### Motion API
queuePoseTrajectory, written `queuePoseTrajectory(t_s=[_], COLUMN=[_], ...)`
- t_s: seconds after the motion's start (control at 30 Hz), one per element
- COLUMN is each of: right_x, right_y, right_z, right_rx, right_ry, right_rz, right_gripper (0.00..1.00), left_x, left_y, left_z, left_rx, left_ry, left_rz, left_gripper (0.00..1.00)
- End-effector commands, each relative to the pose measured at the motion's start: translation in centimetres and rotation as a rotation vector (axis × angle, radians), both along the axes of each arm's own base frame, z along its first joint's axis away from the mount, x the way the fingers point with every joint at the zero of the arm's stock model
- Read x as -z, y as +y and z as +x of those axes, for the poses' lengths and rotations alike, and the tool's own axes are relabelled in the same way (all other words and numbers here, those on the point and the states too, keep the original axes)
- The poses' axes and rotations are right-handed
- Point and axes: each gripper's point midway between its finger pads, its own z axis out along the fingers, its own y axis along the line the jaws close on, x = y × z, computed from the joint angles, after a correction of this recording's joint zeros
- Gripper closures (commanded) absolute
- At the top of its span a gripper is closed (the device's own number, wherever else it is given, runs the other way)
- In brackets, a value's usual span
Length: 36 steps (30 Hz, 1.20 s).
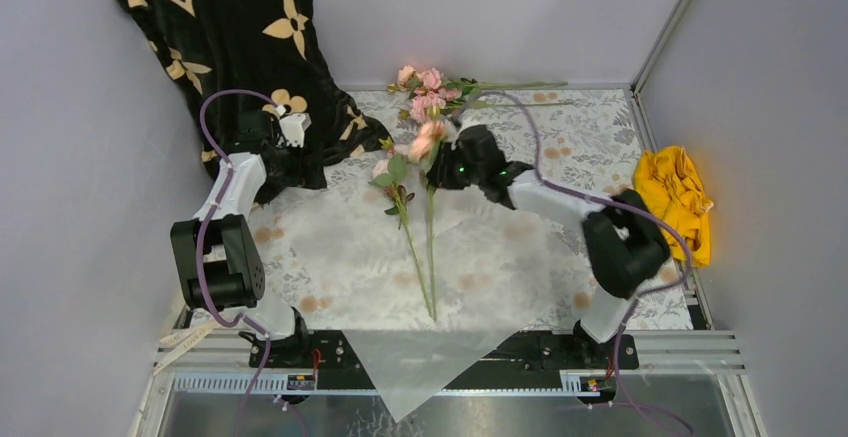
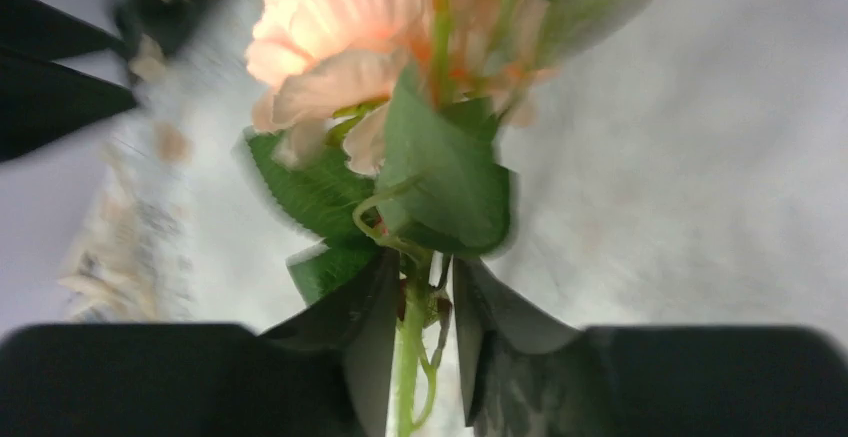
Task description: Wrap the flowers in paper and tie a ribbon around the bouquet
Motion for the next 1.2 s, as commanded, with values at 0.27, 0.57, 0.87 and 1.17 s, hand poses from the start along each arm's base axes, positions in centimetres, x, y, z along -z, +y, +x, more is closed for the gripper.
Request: queuePoseTrajectory(t_s=[0.27,0.57,0.87,1.17], right_x=[1.2,4.7,7.8,12.2], right_y=[-1.9,-8.9,-7.7,-5.2], right_z=[6.6,18.7,26.9,28.7], right_rx=[-0.369,-0.465,-0.406,-0.312], right_ry=[-0.21,-0.288,-0.496,-0.528], right_rz=[-0.675,-0.927,-0.847,-0.844], right_gripper=[0.0,0.05,0.0,0.0], left_x=[-2.0,-1.3,0.0,0.5], left_y=[0.1,1.7,2.6,2.7], left_z=[0.9,1.4,1.7,2.1], left_rx=[0.002,-0.038,-0.059,-0.057], left_ry=[-0.09,-0.064,-0.037,-0.018], left_rz=[0.0,0.077,0.114,0.115], left_gripper=[0.01,0.02,0.02,0.02])
